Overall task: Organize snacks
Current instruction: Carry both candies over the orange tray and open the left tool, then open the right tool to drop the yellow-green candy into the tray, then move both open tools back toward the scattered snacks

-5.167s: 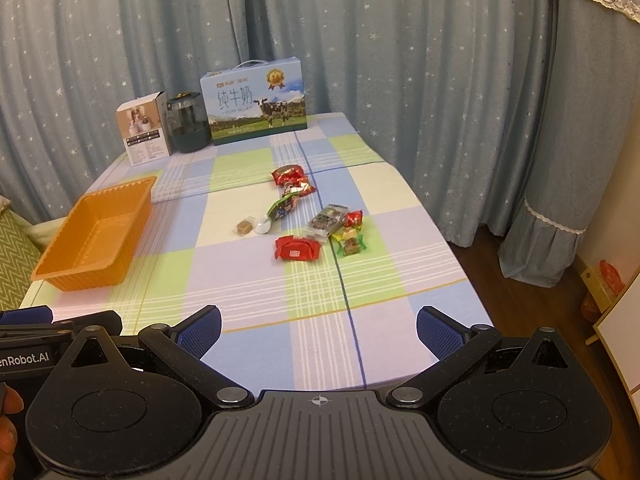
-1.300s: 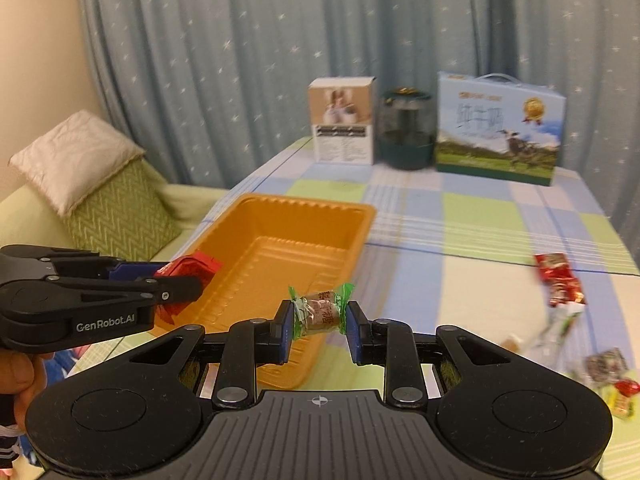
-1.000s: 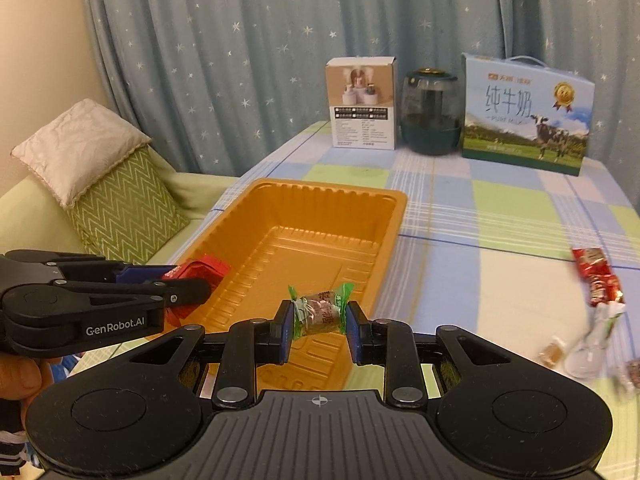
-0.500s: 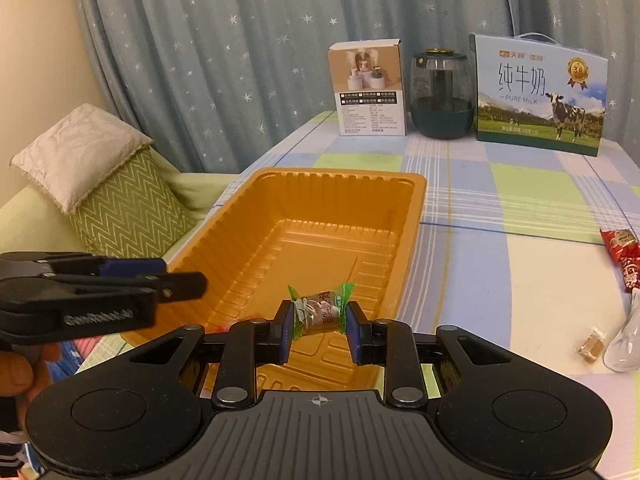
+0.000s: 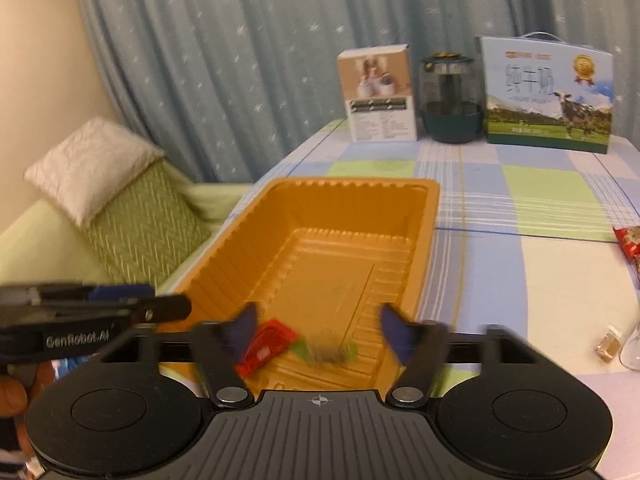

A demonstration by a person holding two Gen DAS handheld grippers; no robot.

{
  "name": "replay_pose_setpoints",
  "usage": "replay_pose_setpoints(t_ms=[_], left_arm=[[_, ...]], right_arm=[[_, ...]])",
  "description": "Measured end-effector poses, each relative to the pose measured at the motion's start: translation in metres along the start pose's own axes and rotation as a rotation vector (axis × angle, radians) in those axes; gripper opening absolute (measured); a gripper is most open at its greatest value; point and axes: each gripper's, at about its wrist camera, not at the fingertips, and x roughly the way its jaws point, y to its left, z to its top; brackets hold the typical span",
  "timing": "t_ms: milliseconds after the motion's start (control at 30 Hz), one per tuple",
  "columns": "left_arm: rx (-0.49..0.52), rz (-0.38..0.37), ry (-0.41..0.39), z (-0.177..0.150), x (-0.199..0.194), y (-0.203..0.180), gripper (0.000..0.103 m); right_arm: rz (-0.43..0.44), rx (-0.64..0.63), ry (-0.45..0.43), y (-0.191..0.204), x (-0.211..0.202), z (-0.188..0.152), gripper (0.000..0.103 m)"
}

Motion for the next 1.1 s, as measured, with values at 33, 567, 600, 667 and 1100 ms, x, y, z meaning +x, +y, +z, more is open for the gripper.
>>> replay_pose_setpoints(t_ms=[33, 567, 600, 667, 1100], left_arm=[[-0.002, 0.002, -0.003, 0.000, -0.002, 0.000, 0.047], [0.010, -0.045, -0.034, -0.002, -0.047, -0.038, 0.067], [0.012, -0.052, -0.036, -0.002, -0.050, -0.043, 0.068], [0.018, -0.070, -0.043, -0.002, -0.055, -0.054, 0.070], [0.103, -0.212, -0.076, 0.001, -0.084, -0.140, 0.084]], right_arm=[[-0.007, 0.002, -0.005, -0.001, -0.002, 0.001, 0.071], [-0.207, 0.059, -0.058, -0.015, -0.092, -0.013, 0.071], [-0.220, 0.063, -0.063, -0.016, -0.101, -0.016, 0.071], [-0.247, 0.067, -0.071, -0.018, -0.117, -0.021, 0.071], [-0.433, 0.220, -0.143, -0.066, -0.224, -0.045, 0.071]])
